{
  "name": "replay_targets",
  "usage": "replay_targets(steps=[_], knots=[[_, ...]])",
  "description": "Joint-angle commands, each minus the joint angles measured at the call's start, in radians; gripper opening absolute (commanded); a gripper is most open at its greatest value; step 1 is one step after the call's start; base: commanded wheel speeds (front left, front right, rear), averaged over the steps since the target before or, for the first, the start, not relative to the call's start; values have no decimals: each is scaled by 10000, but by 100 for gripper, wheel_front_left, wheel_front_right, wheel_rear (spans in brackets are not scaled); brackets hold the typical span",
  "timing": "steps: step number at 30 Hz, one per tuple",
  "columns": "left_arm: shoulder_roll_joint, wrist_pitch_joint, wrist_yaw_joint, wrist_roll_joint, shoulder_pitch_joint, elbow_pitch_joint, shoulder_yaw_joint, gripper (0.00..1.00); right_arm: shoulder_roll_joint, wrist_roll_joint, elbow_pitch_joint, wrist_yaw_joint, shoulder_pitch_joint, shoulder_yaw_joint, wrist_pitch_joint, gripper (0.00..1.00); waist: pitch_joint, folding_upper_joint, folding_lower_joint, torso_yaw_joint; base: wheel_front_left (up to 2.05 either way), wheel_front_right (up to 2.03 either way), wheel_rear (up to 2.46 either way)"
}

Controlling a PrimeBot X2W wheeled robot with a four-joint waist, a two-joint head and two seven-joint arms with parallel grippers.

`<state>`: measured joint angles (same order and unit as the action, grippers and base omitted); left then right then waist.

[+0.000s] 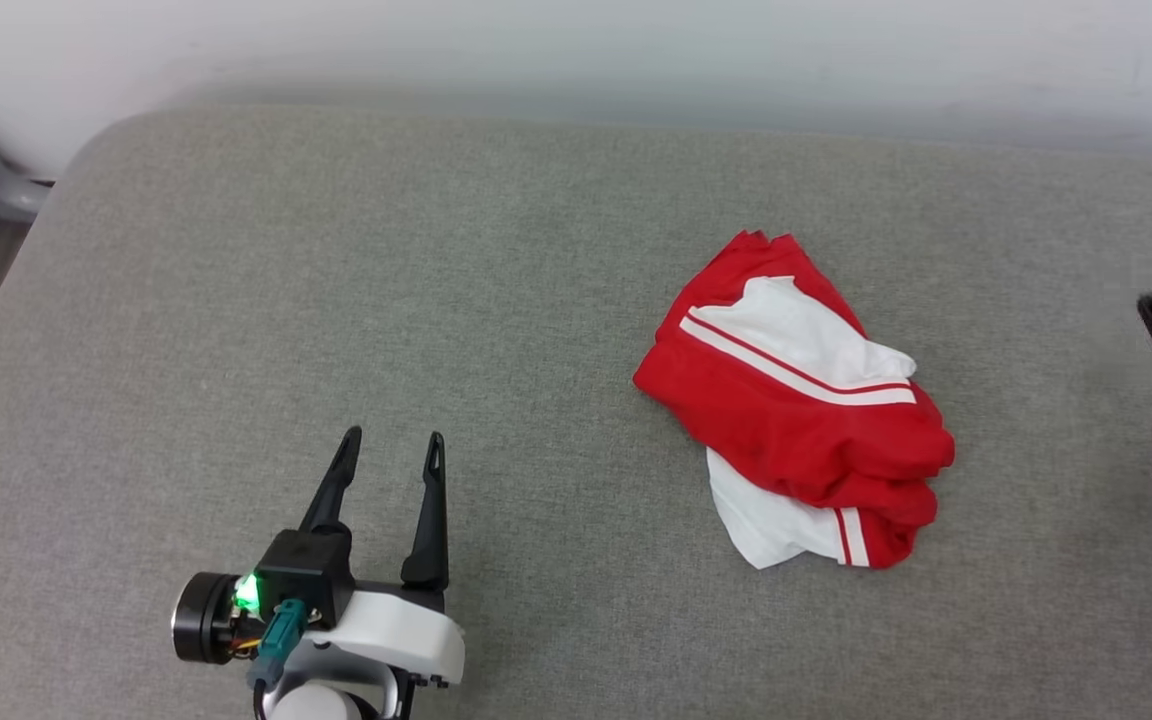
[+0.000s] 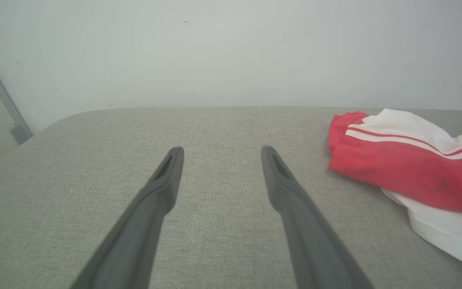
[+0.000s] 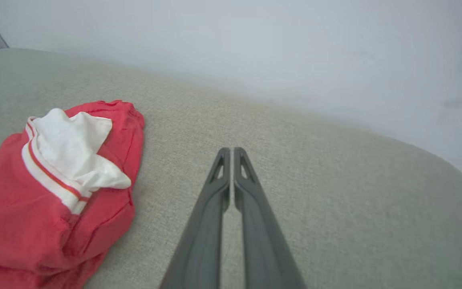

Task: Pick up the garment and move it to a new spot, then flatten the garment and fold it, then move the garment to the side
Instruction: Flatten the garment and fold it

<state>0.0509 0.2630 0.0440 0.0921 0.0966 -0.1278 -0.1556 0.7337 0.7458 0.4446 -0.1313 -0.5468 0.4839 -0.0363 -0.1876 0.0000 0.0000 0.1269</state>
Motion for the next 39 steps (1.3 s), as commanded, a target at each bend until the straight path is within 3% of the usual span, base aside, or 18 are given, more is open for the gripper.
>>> replay_targets(steps=[1, 2, 7, 12, 19, 23, 28, 33, 39], knots=[[-6, 27, -24, -71, -173, 25, 58, 100, -428, -413, 255, 9, 699, -751, -620, 100, 149, 0, 0, -96, 0, 0, 0], [-6, 27, -24, -71, -173, 25, 58, 100, -428, -413, 255, 9, 699, -751, -620, 100, 149, 0, 0, -96, 0, 0, 0], [-9, 27, -79, -187, -330, 44, 206, 100, -1472, -1460, 450, 10, 1923, -2624, -1794, 100, 340, 0, 0, -175, 0, 0, 0], [-9, 27, -119, -222, -479, 67, 255, 100, -2529, -2707, -530, 12, 2711, -4344, -2141, 100, 535, 0, 0, -175, 0, 0, 0], [-8, 27, -135, -248, -454, 122, 175, 100, -2722, -3166, -2264, 9, 2193, -4980, -1588, 100, 564, 0, 0, 8, 0, 0, 0], [-8, 27, -151, -240, -297, 178, 143, 100, -2178, -2823, -3337, 9, 1337, -4148, -427, 100, 412, 0, 0, 221, 0, 0, 0], [-10, 27, -178, -163, -74, 243, -6, 100, -790, -1773, -4013, 12, -243, -1759, 2096, 100, 56, 0, 0, 587, 0, 0, 0], [-11, 27, -129, -36, 184, 271, -217, 100, 239, -359, -3806, 12, -1682, 704, 5299, 100, -341, 0, 0, 993, 0, 0, 0], [-13, 27, 11, 201, 538, 373, -527, 100, 708, 638, -3284, 10, -3107, 3051, 8355, 100, -974, 0, 0, 1456, 0, 0, 0]])
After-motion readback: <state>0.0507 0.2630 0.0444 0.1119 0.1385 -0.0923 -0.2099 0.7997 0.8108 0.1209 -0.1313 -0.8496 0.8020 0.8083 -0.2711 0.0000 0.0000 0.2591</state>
